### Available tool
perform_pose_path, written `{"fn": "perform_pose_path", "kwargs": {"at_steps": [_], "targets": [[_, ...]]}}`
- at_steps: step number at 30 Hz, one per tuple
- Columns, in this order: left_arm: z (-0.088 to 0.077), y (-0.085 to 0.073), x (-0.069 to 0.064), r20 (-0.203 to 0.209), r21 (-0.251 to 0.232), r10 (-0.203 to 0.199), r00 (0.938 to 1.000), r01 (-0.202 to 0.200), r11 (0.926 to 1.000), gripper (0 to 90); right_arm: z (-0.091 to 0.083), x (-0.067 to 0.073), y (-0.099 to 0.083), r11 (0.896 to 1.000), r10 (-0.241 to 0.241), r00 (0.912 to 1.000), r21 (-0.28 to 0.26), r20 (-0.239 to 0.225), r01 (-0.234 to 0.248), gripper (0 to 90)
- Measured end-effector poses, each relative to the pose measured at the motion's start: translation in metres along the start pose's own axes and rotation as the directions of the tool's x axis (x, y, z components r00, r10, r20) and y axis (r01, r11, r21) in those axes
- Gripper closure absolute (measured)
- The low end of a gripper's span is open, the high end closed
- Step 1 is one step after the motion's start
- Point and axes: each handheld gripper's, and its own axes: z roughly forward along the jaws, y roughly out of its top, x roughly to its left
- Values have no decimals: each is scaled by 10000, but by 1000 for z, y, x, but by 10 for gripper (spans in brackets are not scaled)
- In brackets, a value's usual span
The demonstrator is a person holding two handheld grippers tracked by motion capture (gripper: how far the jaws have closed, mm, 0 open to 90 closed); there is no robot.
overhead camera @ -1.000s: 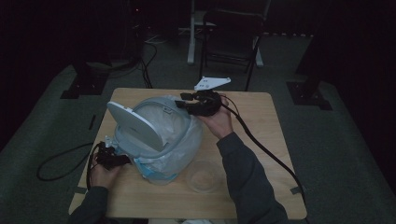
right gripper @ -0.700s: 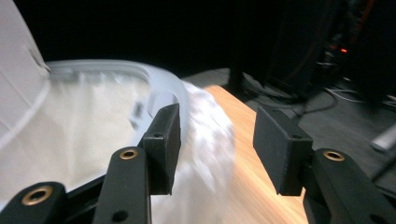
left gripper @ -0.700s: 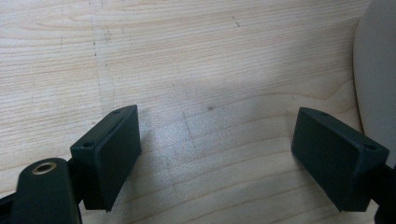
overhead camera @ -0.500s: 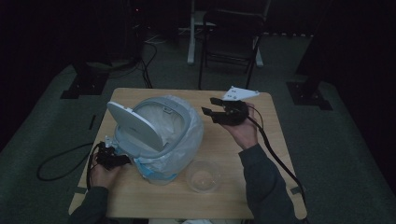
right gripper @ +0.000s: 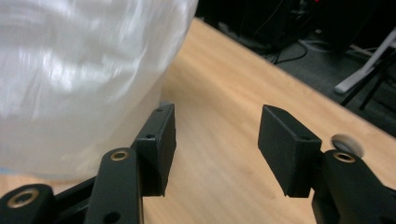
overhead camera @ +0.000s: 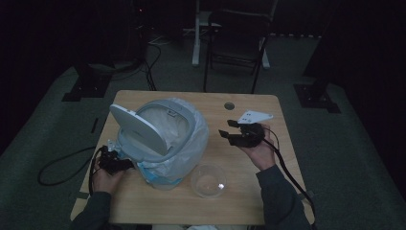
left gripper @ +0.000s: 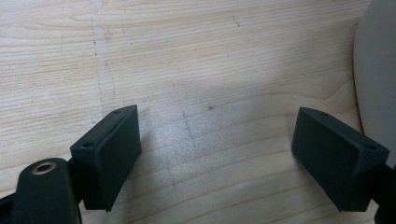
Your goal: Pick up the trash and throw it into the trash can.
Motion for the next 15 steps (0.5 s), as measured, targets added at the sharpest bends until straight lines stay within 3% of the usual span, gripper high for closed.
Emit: {"fn": "perform_pose_path", "kwargs": {"at_steps": [10, 15], "targets": [[0, 0, 0, -11, -24, -27, 10000, 27, 10000, 166, 14, 20, -31, 9973, -2, 9976, 730, -697, 53, 442], [0, 0, 0, -11, -26, -31, 10000, 31, 10000, 166, 27, 31, -50, 9928, 242, 9931, 1192, -1151, -104, 429]]}}
